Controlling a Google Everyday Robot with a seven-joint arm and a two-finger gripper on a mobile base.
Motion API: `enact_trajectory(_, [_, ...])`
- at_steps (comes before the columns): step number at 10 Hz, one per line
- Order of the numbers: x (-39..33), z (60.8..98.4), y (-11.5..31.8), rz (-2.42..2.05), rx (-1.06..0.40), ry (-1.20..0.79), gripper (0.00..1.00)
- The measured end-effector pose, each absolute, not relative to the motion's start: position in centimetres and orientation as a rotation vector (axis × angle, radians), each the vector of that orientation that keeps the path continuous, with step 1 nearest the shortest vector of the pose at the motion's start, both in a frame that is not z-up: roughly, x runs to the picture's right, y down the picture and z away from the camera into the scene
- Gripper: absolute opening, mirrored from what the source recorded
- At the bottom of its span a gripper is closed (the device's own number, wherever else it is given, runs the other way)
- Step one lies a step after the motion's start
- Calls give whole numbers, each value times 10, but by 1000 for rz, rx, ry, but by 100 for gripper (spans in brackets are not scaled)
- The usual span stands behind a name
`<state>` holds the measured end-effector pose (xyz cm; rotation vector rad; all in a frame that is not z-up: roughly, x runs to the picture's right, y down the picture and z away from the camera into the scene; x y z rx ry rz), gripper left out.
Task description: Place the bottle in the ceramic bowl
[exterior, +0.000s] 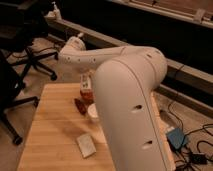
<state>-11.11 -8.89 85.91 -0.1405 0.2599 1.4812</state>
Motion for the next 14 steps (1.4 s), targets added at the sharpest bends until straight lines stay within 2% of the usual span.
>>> enact_trajectory(1, [-108, 863, -90, 1486, -136, 265, 2])
enact_trajectory(3, [-102, 875, -91, 1494, -130, 279, 19])
enact_trajectory(4, [-101, 878, -92, 1495, -130, 281, 23])
enact_trajectory(9, [-102, 940, -68, 1470, -140, 339, 27])
enact_trajectory(11, [-105, 959, -58, 1464, -149, 348, 46])
enact_trajectory(14, [-103, 956, -71, 1474, -112, 309, 75])
